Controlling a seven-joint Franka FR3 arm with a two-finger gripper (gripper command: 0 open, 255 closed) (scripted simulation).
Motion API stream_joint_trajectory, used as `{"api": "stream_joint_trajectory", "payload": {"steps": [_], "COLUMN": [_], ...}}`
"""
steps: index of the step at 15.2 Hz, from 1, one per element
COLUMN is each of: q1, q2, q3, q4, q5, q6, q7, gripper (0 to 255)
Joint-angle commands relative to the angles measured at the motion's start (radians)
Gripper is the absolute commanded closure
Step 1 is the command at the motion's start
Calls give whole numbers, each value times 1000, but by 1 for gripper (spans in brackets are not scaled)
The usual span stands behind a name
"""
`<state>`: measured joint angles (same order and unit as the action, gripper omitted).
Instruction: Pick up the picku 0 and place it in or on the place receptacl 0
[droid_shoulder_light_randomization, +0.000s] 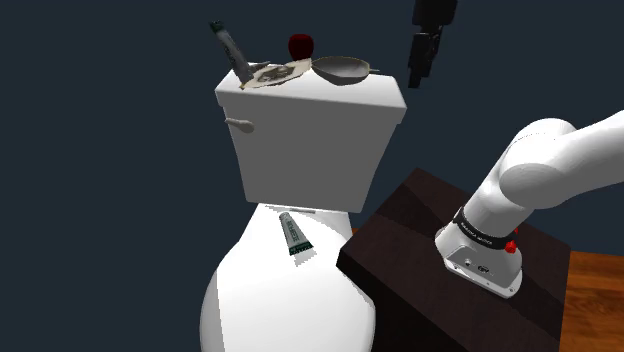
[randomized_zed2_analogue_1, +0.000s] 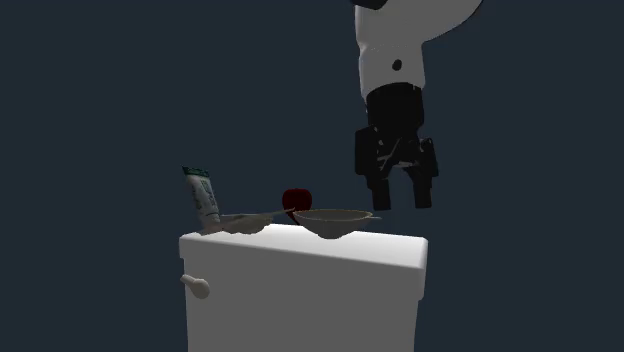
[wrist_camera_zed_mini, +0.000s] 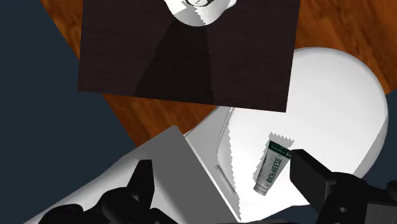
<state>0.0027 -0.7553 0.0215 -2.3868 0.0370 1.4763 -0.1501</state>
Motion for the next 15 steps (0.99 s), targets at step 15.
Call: {"api": "stream_joint_trajectory", "payload": {"steps": [15], "q1": [-16], "q2": [441], "q3": [-5], "q4": [302], "q5": [8], "q6": [297], "q7": [16], "gripper": [0]}}
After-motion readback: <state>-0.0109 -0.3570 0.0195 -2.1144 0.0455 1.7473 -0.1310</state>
